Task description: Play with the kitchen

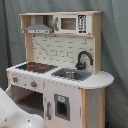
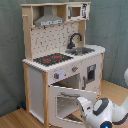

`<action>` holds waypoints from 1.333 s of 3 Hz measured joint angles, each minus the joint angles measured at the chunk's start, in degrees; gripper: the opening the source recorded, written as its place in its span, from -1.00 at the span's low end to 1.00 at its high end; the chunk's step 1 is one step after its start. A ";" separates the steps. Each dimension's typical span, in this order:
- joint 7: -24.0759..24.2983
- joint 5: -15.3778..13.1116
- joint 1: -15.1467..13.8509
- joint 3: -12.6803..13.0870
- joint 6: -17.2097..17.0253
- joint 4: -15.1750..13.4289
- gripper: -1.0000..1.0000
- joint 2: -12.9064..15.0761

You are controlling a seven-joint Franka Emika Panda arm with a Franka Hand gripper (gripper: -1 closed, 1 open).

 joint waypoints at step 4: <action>5.26 -2.00 -0.53 -9.84 0.68 -16.30 1.00 9.91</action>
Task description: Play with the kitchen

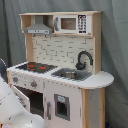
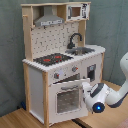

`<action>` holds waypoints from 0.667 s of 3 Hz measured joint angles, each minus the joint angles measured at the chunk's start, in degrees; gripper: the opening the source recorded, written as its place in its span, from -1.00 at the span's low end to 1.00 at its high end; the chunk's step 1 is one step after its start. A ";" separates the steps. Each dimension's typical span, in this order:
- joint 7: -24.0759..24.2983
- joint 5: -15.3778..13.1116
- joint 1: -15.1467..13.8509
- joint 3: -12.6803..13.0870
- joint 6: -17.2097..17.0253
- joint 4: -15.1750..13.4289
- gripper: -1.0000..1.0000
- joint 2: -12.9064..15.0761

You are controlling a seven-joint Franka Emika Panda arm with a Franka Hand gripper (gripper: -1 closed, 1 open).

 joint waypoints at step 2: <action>0.00 -3.99 -5.16 -5.16 6.60 -0.79 1.00 -0.01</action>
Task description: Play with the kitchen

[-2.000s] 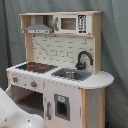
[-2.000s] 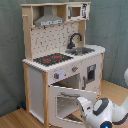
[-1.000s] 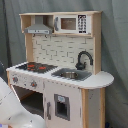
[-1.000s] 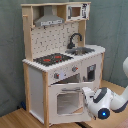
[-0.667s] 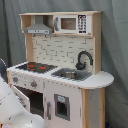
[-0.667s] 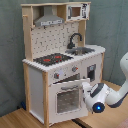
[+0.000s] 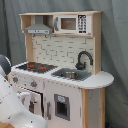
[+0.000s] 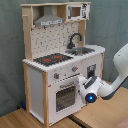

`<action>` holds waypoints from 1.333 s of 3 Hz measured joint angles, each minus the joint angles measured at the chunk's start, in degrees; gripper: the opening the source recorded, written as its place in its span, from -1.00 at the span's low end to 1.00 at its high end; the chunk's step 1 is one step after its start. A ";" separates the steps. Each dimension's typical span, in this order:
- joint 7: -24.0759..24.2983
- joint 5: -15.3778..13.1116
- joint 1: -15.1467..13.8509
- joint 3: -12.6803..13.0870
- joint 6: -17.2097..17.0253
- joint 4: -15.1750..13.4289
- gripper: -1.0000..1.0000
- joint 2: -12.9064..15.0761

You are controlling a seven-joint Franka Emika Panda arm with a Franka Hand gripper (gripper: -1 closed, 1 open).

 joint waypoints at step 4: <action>-7.69 -5.83 11.42 -2.48 -2.56 1.99 1.00 0.83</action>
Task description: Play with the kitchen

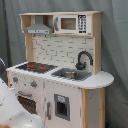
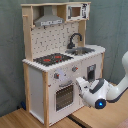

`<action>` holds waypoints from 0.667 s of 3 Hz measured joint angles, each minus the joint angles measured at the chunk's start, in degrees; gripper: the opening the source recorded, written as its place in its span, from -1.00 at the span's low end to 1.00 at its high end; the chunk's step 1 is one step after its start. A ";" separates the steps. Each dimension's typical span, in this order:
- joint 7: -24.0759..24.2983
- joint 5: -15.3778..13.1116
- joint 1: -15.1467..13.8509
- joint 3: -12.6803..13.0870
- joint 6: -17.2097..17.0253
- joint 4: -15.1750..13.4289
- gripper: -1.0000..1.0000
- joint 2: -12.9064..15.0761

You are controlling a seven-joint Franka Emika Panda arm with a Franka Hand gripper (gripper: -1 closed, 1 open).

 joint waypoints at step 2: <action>-10.99 -2.14 3.03 -0.02 -6.43 -0.24 1.00 1.45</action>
